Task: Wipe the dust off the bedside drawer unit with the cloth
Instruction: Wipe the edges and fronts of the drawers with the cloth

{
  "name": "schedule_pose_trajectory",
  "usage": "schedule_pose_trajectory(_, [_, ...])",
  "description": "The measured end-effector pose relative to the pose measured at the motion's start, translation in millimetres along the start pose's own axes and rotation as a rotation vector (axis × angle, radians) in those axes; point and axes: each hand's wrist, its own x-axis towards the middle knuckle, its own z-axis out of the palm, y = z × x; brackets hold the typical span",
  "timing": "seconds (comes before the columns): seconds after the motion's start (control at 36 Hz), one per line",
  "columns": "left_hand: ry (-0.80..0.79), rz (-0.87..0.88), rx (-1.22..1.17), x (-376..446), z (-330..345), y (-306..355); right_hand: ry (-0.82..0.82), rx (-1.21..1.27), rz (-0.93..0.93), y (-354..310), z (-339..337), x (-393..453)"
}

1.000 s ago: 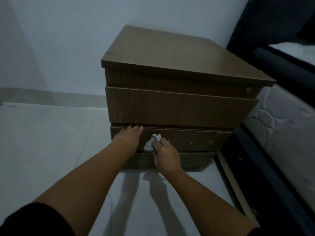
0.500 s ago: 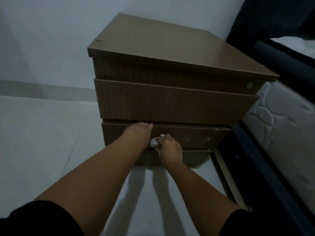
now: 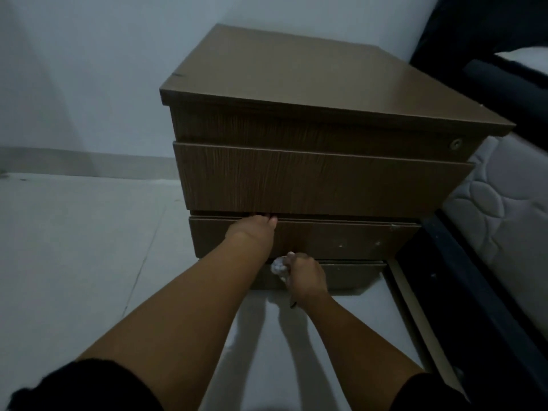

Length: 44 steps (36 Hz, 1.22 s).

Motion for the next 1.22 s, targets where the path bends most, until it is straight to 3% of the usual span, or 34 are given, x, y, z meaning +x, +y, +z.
schedule_pose_trajectory(0.14, [0.066,0.001,-0.029,-6,2,-3,0.096,0.074,-0.13,1,-21,-20])
schedule_pose_trajectory(0.28, [0.191,0.028,-0.074,-14,10,6,0.391,0.061,-0.197,11,-62,-29])
schedule_pose_trajectory(0.36, [0.219,0.09,-0.088,-11,9,24,0.461,0.042,-0.179,17,-82,-26])
schedule_pose_trajectory(0.5, [0.198,0.07,-0.125,2,1,47,0.386,0.039,-0.107,26,-87,-15])
schedule_pose_trajectory(0.69, [0.107,0.06,-0.025,11,-7,48,0.234,0.065,-0.033,38,-43,-5])
schedule_pose_trajectory(1.06, [0.104,0.078,0.028,13,-6,46,-0.07,0.075,0.146,40,-5,11])
schedule_pose_trajectory(1.22, [0.108,0.05,0.029,7,-6,48,-0.041,0.13,0.068,34,-18,-2])
